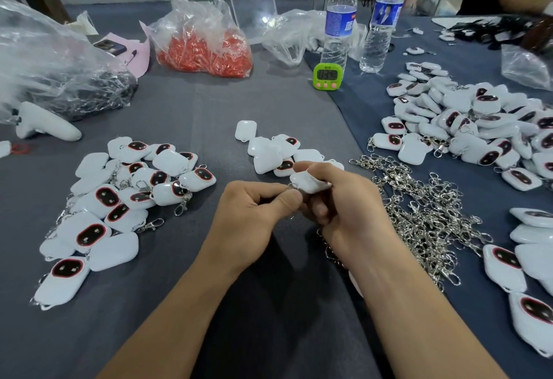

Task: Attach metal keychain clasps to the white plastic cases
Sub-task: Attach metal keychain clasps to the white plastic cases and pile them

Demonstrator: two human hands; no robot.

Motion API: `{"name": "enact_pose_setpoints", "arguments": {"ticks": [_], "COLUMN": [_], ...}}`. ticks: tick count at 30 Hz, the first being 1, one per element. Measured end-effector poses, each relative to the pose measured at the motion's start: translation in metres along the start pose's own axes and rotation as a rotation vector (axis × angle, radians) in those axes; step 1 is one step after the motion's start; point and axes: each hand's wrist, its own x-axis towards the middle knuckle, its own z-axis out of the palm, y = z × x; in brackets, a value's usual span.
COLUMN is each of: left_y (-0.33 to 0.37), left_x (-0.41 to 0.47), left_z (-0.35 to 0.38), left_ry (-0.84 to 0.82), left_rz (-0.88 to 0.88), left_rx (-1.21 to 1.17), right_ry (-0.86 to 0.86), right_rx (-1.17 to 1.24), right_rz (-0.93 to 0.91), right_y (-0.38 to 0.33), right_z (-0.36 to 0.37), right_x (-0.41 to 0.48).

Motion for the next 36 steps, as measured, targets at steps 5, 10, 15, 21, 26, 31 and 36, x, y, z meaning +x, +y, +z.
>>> {"name": "enact_pose_setpoints", "arguments": {"ticks": [5,10,15,21,26,31,36], "left_y": [0.002,0.001,-0.007,-0.019,-0.023,-0.015,-0.018], "left_x": [0.0,-0.005,-0.005,0.011,0.007,0.003,0.003], "left_z": [-0.007,-0.004,-0.01,-0.064,-0.092,-0.077,-0.048], "left_ry": [0.033,0.029,0.258,0.499,0.629,0.765,0.419], "left_rz": [-0.051,0.279,0.206,-0.038,-0.186,-0.14,0.024], "left_rx": [0.08,1.035,1.012,0.682,0.888,0.97,1.07], "right_ry": [0.072,0.162,0.087,0.063,0.21,0.281,0.217], "right_rx": [-0.185,-0.715,-0.584,-0.764,-0.975,-1.506,-1.528], "right_rz": [-0.195,-0.628,-0.467,-0.443,-0.547,-0.565,-0.493], "right_y": [0.007,0.023,0.02,0.021,0.015,0.005,0.001], "right_z": [0.005,0.012,0.009,0.003,0.0,-0.01,-0.006], "right_x": [-0.003,-0.013,-0.004,0.0,-0.004,0.001,-0.003]}}
